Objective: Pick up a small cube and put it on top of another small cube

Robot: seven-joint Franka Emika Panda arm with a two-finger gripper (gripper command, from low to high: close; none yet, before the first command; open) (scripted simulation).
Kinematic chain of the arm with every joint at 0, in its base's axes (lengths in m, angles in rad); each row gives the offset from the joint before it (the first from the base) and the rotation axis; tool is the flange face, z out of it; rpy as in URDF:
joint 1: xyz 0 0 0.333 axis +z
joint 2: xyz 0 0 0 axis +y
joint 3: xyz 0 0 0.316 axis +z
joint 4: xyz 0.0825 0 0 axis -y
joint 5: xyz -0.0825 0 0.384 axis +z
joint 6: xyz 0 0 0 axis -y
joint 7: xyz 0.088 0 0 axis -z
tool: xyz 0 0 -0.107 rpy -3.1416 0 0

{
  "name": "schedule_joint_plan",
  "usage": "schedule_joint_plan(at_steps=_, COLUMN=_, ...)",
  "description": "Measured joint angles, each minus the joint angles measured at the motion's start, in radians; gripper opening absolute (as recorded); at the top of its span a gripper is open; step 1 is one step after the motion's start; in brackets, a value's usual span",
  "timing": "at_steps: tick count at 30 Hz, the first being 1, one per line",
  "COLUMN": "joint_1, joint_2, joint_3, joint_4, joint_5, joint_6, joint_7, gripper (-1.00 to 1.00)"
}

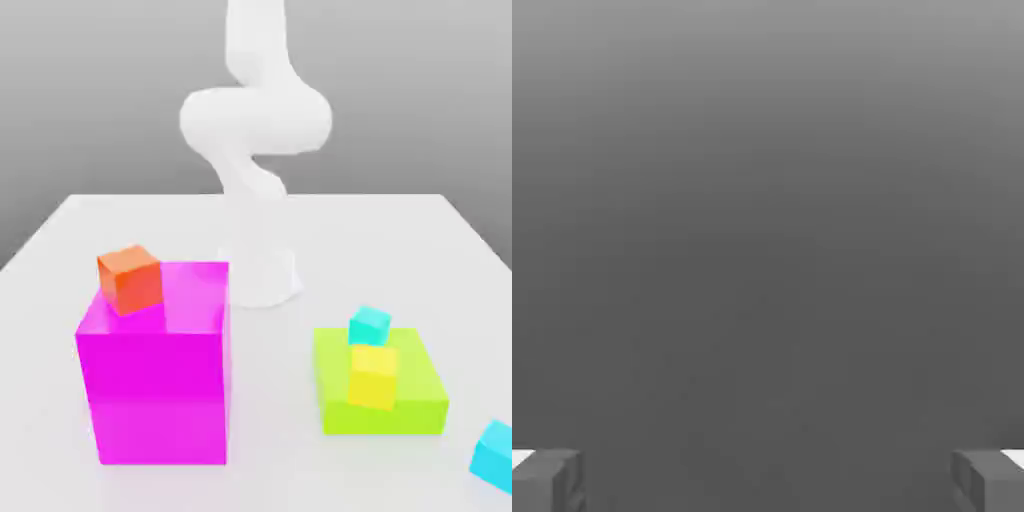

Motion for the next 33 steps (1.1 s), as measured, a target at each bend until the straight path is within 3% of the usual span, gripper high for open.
schedule_joint_plan(at_steps=16, joint_1=0.204, joint_2=0.586, joint_3=0.113, joint_4=0.004, joint_5=0.054, joint_6=0.173, joint_7=-0.154, gripper=0.00)
schedule_joint_plan(at_steps=26, joint_1=0.349, joint_2=0.951, joint_3=0.159, joint_4=0.006, joint_5=-0.074, joint_6=0.281, joint_7=-0.135, gripper=0.00)
schedule_joint_plan(at_steps=32, joint_1=0.421, joint_2=1.169, joint_3=0.128, joint_4=0.031, joint_5=-0.165, joint_6=0.397, joint_7=-0.091, gripper=0.00)
schedule_joint_plan(at_steps=33, joint_1=0.428, joint_2=1.204, joint_3=0.119, joint_4=0.038, joint_5=-0.174, joint_6=0.424, joint_7=-0.085, gripper=-1.00)
